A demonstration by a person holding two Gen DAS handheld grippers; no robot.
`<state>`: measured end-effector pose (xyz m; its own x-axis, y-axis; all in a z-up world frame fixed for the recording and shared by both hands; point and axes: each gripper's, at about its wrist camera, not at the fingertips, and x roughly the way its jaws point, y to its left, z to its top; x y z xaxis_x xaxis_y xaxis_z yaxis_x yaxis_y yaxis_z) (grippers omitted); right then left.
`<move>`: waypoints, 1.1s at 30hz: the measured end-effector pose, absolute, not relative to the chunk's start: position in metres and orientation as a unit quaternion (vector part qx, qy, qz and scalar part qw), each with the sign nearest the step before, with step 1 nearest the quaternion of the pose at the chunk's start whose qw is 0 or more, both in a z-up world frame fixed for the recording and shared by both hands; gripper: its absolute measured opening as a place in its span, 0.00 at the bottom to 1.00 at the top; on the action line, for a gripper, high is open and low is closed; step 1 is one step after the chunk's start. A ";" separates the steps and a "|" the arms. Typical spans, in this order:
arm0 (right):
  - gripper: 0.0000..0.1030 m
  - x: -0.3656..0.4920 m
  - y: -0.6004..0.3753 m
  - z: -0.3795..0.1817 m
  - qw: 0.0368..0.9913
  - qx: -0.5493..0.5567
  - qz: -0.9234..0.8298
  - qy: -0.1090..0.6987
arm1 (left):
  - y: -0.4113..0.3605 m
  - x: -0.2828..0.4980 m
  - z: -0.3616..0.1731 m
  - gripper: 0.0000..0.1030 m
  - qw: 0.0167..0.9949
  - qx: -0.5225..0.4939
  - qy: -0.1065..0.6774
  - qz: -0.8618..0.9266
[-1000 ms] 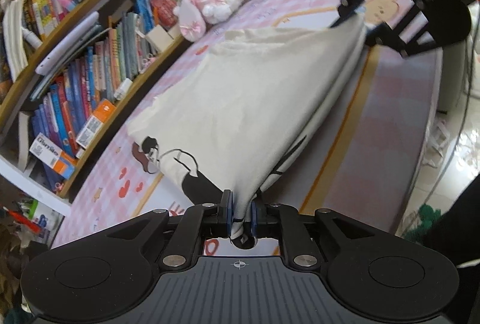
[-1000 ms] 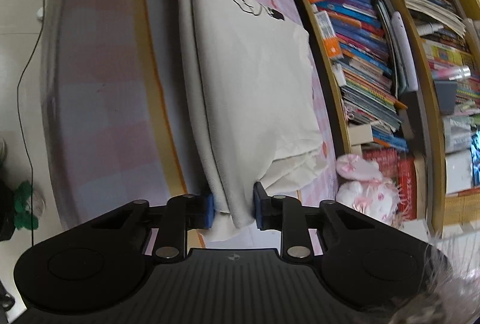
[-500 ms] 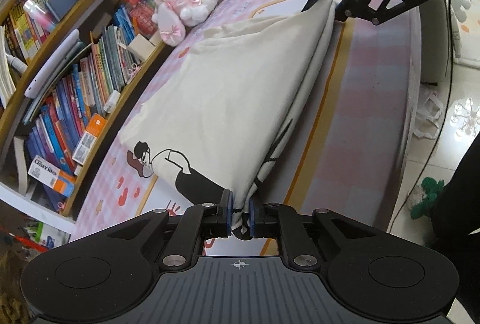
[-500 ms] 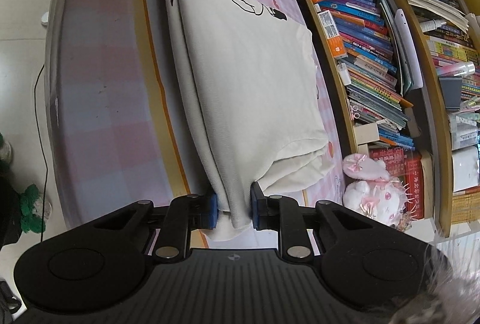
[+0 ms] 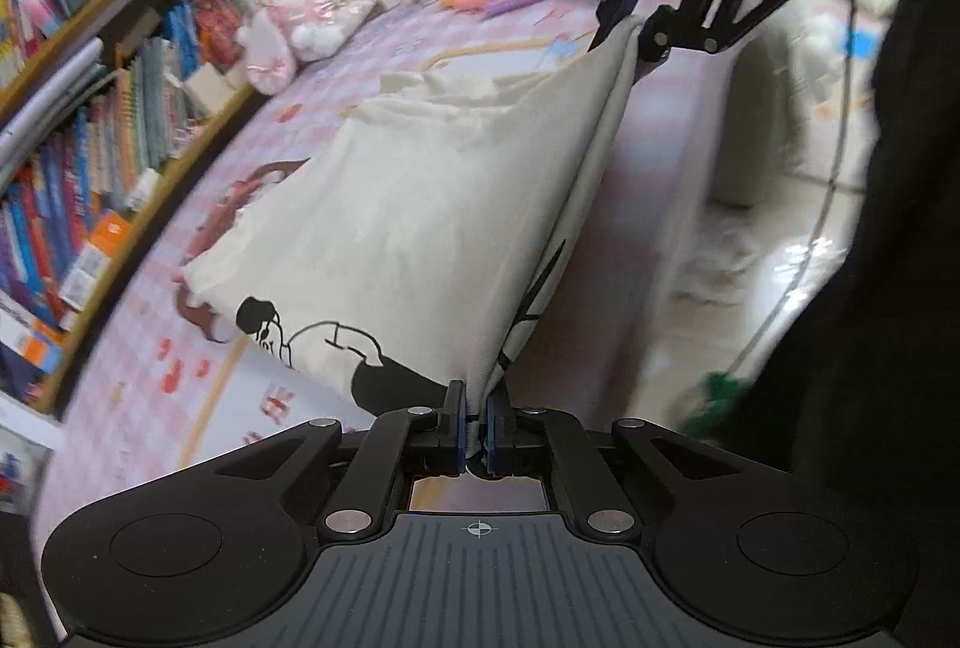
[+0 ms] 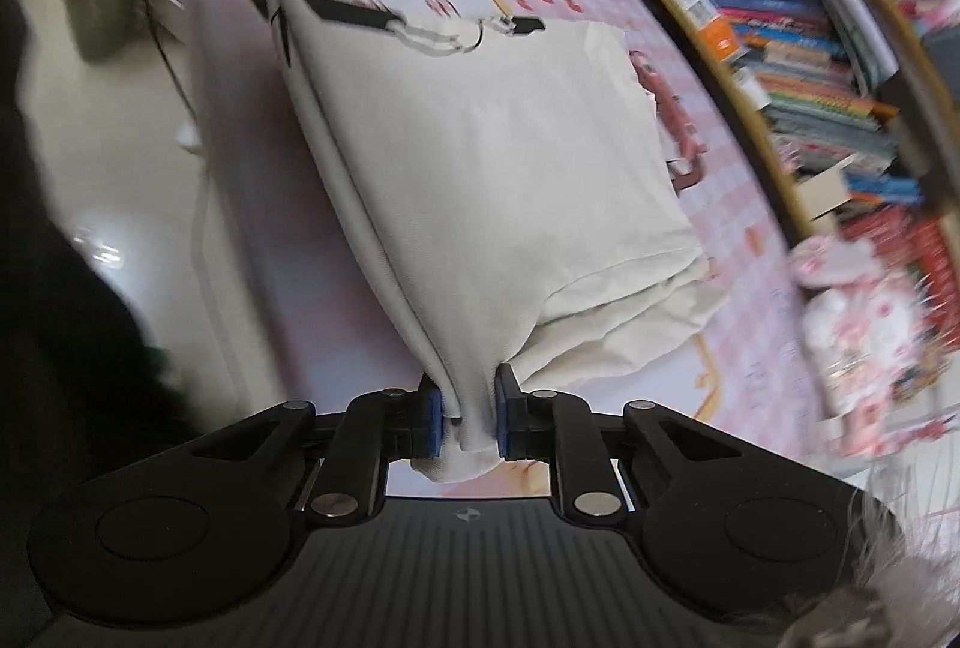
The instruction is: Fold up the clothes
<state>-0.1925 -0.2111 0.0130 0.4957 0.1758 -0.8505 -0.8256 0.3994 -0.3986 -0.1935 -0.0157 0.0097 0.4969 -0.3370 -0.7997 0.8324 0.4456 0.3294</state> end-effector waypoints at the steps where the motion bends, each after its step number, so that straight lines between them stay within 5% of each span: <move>1: 0.14 -0.195 -0.213 0.022 0.745 -0.423 0.344 0.384 | -0.014 -0.197 0.017 0.05 0.777 0.365 0.339 -0.384; 10: 0.14 -0.206 -0.221 0.072 0.731 -0.371 0.380 0.429 | -0.009 -0.200 0.060 0.05 0.770 0.322 0.359 -0.418; 22: 0.13 -0.138 -0.239 0.141 0.804 -0.321 0.353 0.355 | -0.017 -0.117 0.109 0.05 0.827 0.323 0.301 -0.347; 33: 0.13 -0.035 -0.248 0.103 0.799 -0.259 0.367 0.400 | -0.031 -0.026 0.076 0.07 0.826 0.307 0.357 -0.308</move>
